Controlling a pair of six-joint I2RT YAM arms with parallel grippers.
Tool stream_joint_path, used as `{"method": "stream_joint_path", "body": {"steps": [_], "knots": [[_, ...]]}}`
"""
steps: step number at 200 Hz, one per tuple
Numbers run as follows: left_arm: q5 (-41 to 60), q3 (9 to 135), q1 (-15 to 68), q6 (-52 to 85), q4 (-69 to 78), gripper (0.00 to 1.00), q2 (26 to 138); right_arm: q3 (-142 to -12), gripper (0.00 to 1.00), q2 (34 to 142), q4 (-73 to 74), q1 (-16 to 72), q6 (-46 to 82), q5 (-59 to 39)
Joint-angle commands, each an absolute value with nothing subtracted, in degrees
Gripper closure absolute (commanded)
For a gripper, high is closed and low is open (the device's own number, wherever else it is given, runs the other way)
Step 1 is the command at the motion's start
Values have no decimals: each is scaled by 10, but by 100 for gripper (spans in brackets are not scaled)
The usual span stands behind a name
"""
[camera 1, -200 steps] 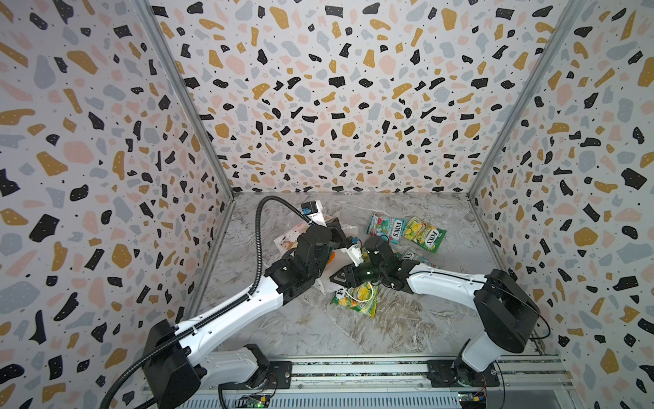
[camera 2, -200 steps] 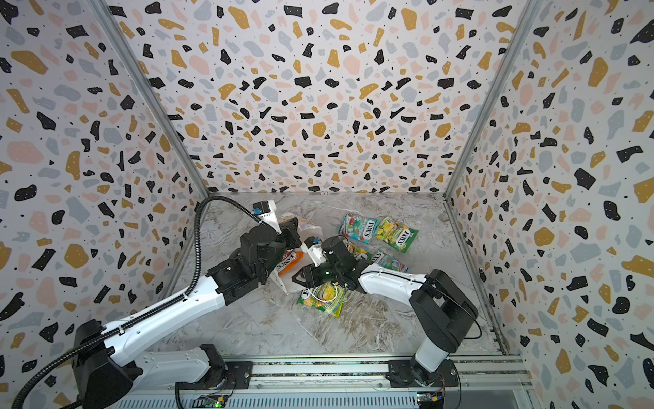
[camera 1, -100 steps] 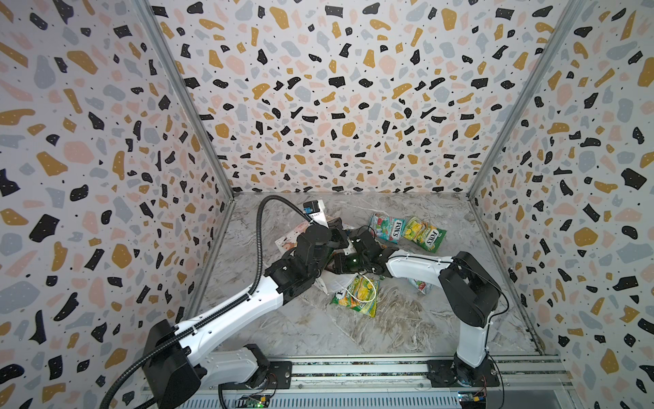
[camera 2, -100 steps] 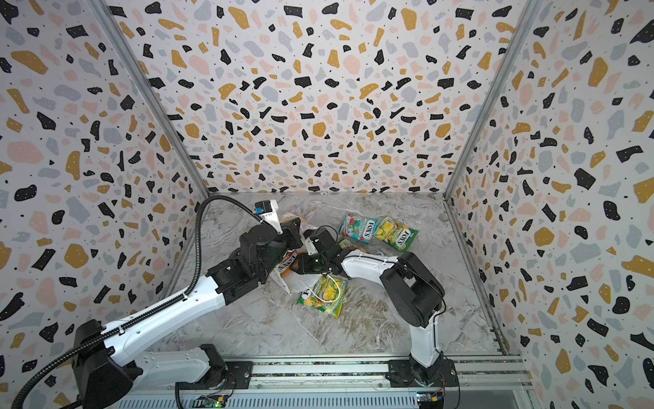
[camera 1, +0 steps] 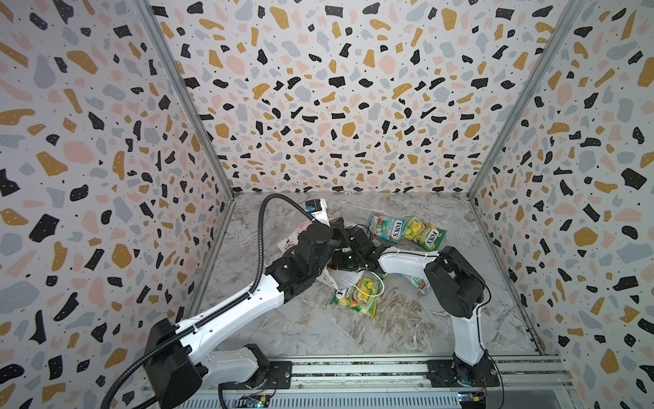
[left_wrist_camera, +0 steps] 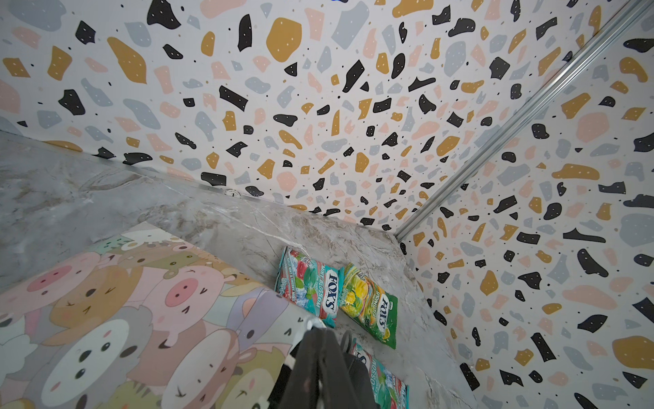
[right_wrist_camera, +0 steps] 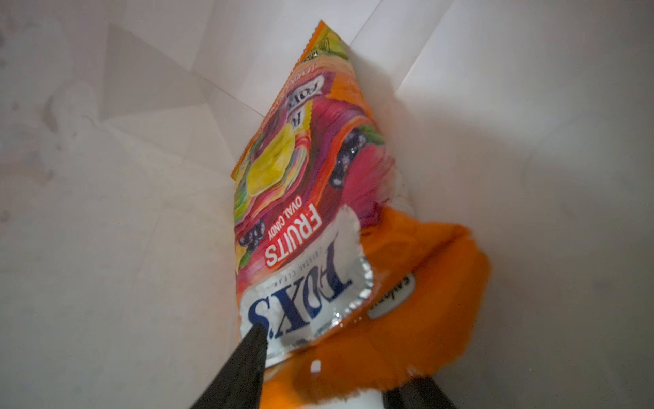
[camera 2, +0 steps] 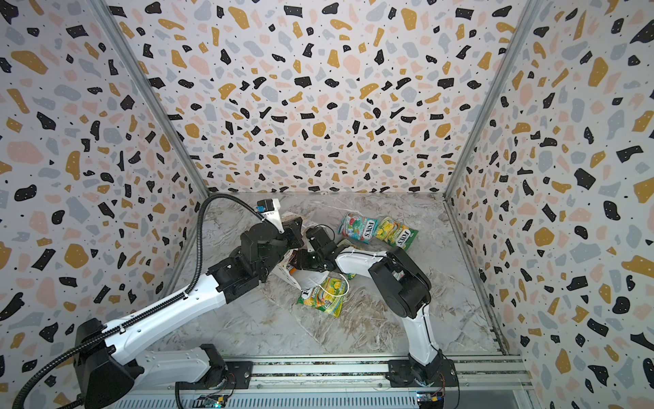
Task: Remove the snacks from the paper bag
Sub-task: 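Reach the right gripper into the bag toward the orange Fruits pack, then close the right gripper on the orange Fruits pack inside the bag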
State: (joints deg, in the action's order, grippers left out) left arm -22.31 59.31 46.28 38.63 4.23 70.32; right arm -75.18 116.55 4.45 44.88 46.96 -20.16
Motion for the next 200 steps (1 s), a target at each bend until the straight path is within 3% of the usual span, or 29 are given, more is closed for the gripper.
{"method": "stream_joint_path", "body": {"steps": [1, 36, 60, 119, 200], "knots": [[-214, 621, 462, 384, 74, 100, 700, -766, 47, 1170, 53, 445, 500, -182], [-215, 619, 462, 382, 69, 100, 697, -750, 47, 1176, 98, 445, 540, -170], [-219, 617, 462, 380, 67, 100, 693, -743, 54, 1180, 129, 445, 554, -174], [-255, 608, 461, 374, 45, 100, 680, -722, 100, 1163, 158, 446, 547, -184], [-326, 598, 461, 368, 14, 100, 682, -647, 100, 1082, 203, 455, 515, -216]]}}
